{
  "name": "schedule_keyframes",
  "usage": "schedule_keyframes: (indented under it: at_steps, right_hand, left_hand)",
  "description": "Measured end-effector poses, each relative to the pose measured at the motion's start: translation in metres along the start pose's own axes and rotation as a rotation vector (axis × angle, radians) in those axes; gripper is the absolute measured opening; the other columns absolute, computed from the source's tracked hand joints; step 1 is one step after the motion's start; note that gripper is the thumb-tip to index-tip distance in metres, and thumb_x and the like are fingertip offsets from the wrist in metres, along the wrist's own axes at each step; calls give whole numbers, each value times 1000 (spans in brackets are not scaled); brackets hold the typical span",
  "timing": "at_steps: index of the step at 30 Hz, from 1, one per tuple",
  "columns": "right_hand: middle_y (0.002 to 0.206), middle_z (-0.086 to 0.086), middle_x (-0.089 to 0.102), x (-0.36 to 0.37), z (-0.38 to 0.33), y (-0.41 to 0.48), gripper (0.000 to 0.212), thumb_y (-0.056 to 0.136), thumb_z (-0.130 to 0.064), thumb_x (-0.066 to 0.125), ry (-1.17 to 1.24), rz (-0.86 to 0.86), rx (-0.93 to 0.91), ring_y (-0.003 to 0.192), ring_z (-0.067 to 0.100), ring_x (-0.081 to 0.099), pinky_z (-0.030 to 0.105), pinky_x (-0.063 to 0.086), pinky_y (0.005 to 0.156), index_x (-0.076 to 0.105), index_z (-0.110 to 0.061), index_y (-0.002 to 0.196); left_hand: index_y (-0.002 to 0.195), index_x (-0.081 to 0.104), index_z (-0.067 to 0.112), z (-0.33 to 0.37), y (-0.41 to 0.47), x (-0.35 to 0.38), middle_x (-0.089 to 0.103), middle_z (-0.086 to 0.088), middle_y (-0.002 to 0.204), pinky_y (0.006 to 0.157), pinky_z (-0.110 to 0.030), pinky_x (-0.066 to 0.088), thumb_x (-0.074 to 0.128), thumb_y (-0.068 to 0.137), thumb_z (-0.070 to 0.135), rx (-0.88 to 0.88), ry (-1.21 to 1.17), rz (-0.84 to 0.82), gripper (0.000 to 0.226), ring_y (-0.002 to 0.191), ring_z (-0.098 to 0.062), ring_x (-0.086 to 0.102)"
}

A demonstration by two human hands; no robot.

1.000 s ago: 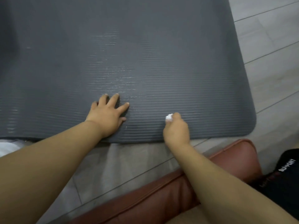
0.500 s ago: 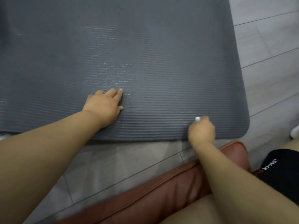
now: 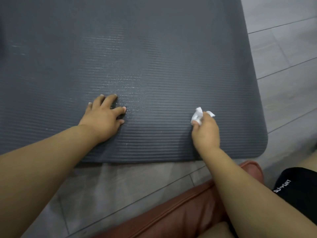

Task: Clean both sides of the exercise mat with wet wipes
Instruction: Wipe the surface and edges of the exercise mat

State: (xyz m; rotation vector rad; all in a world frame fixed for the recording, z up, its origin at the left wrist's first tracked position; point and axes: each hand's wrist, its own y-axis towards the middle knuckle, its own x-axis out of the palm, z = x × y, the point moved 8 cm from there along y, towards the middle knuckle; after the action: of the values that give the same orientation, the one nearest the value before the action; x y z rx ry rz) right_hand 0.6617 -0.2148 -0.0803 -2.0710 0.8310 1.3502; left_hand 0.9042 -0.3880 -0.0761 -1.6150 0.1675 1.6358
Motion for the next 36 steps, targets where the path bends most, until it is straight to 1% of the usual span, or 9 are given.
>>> schedule_keyframes:
  at_steps: [5,9,12,17,20,26,29,31,36]
  right_hand:
    - [121,19,52,4,-14,-9,40,96,-24,46,-50,83,156,108,34,50,34,35,86,49,-1,129]
    - [102,12,60,53,-133,-69,29,90,-21,47,78,-159,-505,88,31,60,32,48,69,64,-10,111]
    - [81,7,57,49,-138,-66,30,82,-19,44,71,-191,-722,62,28,57,28,46,45,67,-9,98]
    - [104,16,56,-17,-3,44,31,87,-29,52,-20,151,-94,94,34,53,35,44,83,69,-4,94]
    - [109,23,53,-14,14,49,24,92,-17,55,7,166,167,98,40,52,36,36,87,65,4,96]
    - [82,9,55,50,-135,-32,9,83,-15,60,147,-89,-595,61,19,49,29,48,52,65,-7,82]
    - [79,7,54,46,-135,-19,17,83,-18,53,116,-198,-798,56,20,46,26,42,45,67,-9,83]
    - [84,9,60,26,-101,32,13,79,-16,60,87,-94,-653,68,28,59,30,50,55,70,-15,86]
    - [114,19,60,-18,-1,115,32,94,-30,46,-10,93,248,105,35,55,36,41,81,54,-3,108]
  left_hand:
    - [134,48,34,-1,2,-3,19,1,154,114,-50,19,51,91,44,-1,-8,17,44,140,-31,12]
    - [136,45,37,-3,1,-4,19,3,155,113,-47,20,50,91,47,-20,11,14,46,140,-31,16]
    - [135,45,38,-4,3,-7,23,6,153,109,-45,26,50,89,51,-20,32,-6,48,138,-30,22]
    - [123,55,34,3,8,-16,40,7,140,97,-44,37,45,91,51,-58,43,29,38,127,-31,35]
    - [115,57,28,8,13,-20,46,4,125,86,-41,43,42,94,48,-96,54,51,32,115,-31,40]
    - [111,56,28,9,20,-24,47,4,116,72,-36,46,41,95,44,-104,40,60,28,106,-29,45]
    - [115,54,28,4,25,-33,50,4,117,76,-37,46,41,94,43,-100,50,79,29,106,-28,48]
    - [122,49,28,1,31,-38,51,4,123,78,-37,46,40,95,43,-106,54,90,33,110,-28,49]
    - [131,42,28,-5,53,-44,42,-1,127,83,-43,45,43,93,45,-113,73,142,42,115,-30,43]
